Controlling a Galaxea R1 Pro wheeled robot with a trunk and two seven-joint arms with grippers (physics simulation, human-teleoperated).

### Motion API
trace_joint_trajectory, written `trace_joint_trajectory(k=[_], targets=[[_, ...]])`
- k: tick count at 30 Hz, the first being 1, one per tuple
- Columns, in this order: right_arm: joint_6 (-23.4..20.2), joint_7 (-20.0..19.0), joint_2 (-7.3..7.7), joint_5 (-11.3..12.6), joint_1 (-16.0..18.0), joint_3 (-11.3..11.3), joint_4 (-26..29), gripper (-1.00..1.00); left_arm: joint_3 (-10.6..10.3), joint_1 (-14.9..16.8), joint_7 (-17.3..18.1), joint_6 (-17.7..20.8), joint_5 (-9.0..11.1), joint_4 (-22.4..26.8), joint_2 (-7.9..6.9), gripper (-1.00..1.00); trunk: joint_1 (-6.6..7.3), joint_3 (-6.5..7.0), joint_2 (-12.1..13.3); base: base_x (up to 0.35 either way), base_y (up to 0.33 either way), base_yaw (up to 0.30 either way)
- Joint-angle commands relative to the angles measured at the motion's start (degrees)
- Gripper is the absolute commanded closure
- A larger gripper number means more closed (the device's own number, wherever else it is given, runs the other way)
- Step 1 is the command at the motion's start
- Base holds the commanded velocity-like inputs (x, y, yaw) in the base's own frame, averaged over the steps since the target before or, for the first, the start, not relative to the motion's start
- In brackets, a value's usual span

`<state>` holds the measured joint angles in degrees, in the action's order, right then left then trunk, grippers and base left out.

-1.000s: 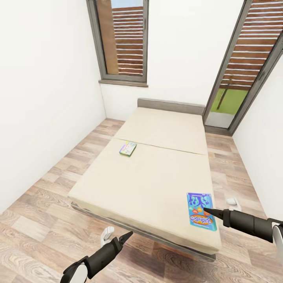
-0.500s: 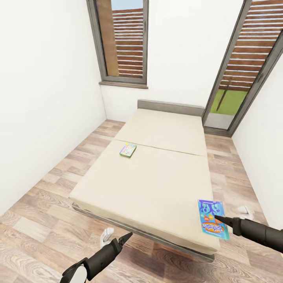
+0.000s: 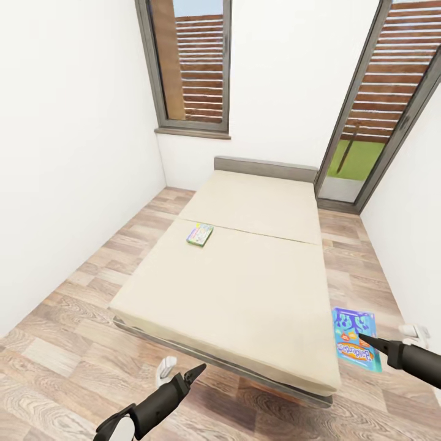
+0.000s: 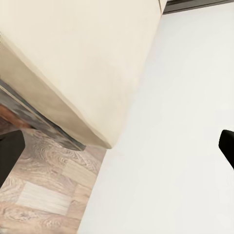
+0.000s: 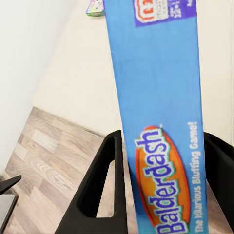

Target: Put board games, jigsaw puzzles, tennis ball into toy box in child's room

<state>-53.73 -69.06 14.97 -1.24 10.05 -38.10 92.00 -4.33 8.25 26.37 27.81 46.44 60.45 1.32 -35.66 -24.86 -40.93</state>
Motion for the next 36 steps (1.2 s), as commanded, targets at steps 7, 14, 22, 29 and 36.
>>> trace_joint_trajectory(k=[7, 14, 22, 29, 36], targets=[[-0.3, -0.3, 0.93, -0.2, 0.0, -0.8, 0.0, 1.00, 0.1, -0.1, -0.1, 0.5, 0.5, 0.0, 0.05, -1.00, 1.53, 1.20, 2.8, 0.000, 0.000, 0.000], [-0.2, -0.4, 1.37, -0.3, 0.0, -1.1, 0.0, 1.00, 0.1, -0.2, -0.2, 0.5, 0.5, 0.0, 0.03, -1.00, 3.07, 2.46, 5.6, 0.000, 0.000, 0.000], [-0.2, -0.5, 1.42, -0.3, -0.1, -1.2, 0.0, 1.00, 0.2, -0.2, -0.3, 0.5, 0.4, -0.5, 0.01, -1.00, 4.83, 3.89, 8.8, 0.000, 0.000, 0.000], [-0.2, -0.5, 1.48, -0.3, -0.1, -1.2, 0.0, 1.00, 2.1, -0.2, -0.3, 0.5, 0.2, -0.8, 0.09, -1.00, 6.36, 5.23, 11.6, 0.000, 0.000, 0.000], [0.3, -0.5, 1.47, -0.2, -0.1, -1.2, 0.2, 1.00, 2.9, -0.2, -0.2, 0.5, 0.1, -0.7, 0.19, -1.00, 7.90, 6.80, 14.4, 0.000, 0.000, -0.021]])
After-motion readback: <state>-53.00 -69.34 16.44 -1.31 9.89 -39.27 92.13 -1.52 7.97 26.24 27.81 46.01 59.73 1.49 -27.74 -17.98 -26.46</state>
